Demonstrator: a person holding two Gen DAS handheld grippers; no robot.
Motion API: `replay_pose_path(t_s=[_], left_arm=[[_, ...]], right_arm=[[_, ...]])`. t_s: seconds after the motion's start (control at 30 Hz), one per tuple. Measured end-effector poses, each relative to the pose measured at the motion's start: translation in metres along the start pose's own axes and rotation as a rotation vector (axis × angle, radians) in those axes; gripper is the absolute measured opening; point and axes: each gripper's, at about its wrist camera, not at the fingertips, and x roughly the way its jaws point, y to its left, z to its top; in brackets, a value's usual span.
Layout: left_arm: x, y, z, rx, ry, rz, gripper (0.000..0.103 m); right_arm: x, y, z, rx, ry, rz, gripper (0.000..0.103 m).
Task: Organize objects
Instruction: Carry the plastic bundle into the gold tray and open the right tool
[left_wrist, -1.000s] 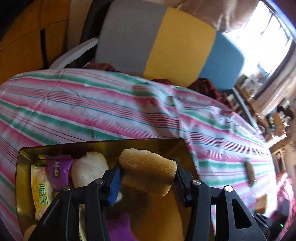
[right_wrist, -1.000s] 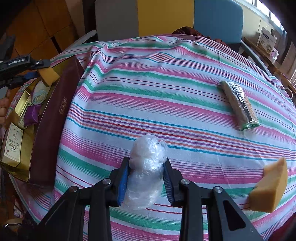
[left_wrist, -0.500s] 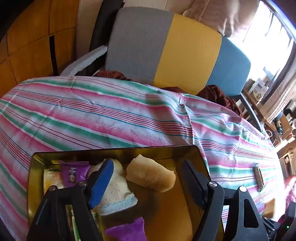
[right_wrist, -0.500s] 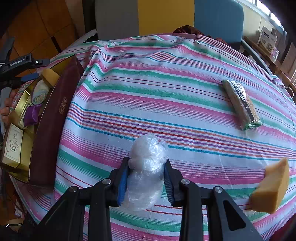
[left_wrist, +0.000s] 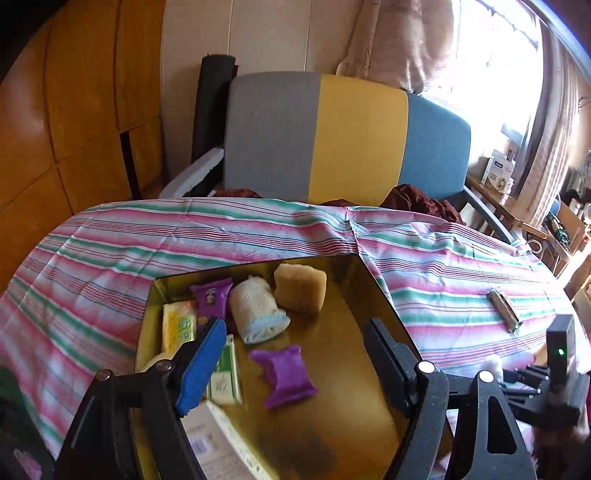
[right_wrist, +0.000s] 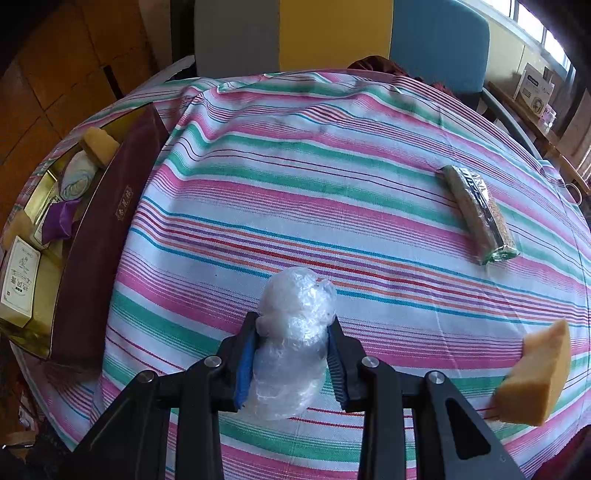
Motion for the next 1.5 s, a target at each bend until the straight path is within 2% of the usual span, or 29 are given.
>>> replay_pose_path(t_s=[0.33,0.63,0.73,0.8,0.97,1.1,1.23,1.5], left_arm=[[-0.032,-0.002,-0.039,0.043,-0.033,0.064,0.078],[-0.042,-0.004,-0.054,0.063,-0.039,0.059,0.078],[-0.044,-0.002,-0.057,0.064,-0.038,0.060,0.078],[-0.044,-0.001,-0.058,0.067,-0.041,0.066,0.078],[-0.046,0.005,-0.059,0.053,-0.042,0.061,0.078],[-0.047,0.010,-0.059,0.043,-0.045,0.062,0.078],[-0.048,0.016,-0.059,0.032,-0.045,0.064,0.078],[-0.053,0.043,-0.061,-0.043,-0.051,0.069,0.080]], right_arm=[[0.000,0.003,-0.001,-0.007,-0.010,-0.018,0.034],[-0.001,0.004,0.000,0.001,-0.019,-0.027,0.034],[-0.007,0.002,0.003,0.037,-0.019,-0.005,0.034],[-0.020,0.006,0.009,0.058,-0.052,0.032,0.034],[-0.052,0.047,0.032,-0.005,-0.133,0.107,0.034],[-0.062,0.089,0.049,-0.084,-0.164,0.165,0.034],[-0.058,0.128,0.062,-0.158,-0.157,0.204,0.034],[-0.029,0.181,0.083,-0.254,-0.103,0.221,0.034]])
